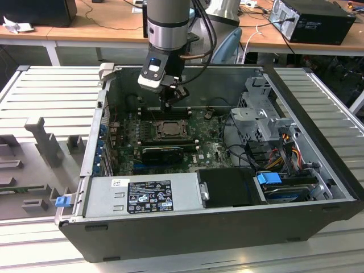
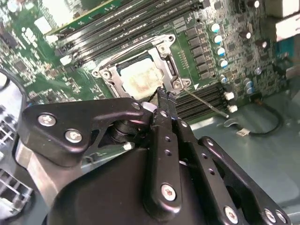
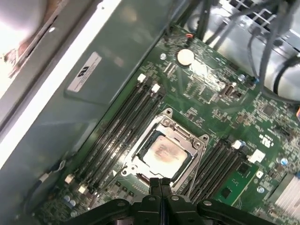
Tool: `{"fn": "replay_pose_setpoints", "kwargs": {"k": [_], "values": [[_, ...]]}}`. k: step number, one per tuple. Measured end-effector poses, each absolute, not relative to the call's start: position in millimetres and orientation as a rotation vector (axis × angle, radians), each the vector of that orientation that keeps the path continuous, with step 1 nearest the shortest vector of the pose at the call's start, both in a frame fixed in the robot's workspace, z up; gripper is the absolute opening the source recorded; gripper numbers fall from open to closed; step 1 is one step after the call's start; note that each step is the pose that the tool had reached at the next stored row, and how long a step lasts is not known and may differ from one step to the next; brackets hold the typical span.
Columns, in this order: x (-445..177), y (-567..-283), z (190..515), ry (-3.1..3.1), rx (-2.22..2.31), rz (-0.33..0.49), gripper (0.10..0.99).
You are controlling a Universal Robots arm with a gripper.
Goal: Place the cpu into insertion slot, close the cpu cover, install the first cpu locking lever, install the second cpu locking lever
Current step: 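Install the first cpu locking lever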
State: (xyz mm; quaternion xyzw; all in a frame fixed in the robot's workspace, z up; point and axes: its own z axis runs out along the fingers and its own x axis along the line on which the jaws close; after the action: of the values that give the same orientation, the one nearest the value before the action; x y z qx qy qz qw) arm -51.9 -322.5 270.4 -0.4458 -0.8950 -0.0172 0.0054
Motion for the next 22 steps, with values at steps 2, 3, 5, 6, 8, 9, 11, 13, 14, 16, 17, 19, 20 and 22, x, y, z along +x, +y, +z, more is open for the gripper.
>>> {"fn": "replay_pose_setpoints", "kwargs": {"k": [2,3,5,6,8,9,11,13,14,16,17,19,20,22], "values": [[-51.9,-322.5,270.5,-2.840,-1.316,-0.052,0.106],[-51.9,-322.5,270.5,-2.860,-1.270,-0.051,0.106],[-52.0,-322.5,270.5,-2.904,-1.165,-0.049,0.106],[-52.0,-322.5,270.5,-2.922,-1.117,-0.049,0.106],[-52.0,-322.5,270.5,-2.945,-1.054,-0.048,0.106],[-52.0,-322.5,270.5,-2.955,-1.023,-0.048,0.106],[-52.0,-322.5,270.5,-2.976,-0.959,-0.047,0.106],[-52.0,-322.5,270.4,-2.996,-0.890,-0.047,0.106],[-52.0,-322.5,270.4,-3.007,-0.852,-0.046,0.106],[-52.0,-322.5,270.2,-3.028,-0.776,-0.044,0.106],[-52.0,-322.5,270.2,-3.037,-0.739,-0.041,0.106],[-51.9,-322.5,270.3,-3.057,-0.651,-0.037,0.106],[-51.9,-322.5,270.3,-3.063,-0.622,-0.035,0.106],[-52.0,-322.5,270.3,-3.078,-0.539,-0.031,0.106]]}}
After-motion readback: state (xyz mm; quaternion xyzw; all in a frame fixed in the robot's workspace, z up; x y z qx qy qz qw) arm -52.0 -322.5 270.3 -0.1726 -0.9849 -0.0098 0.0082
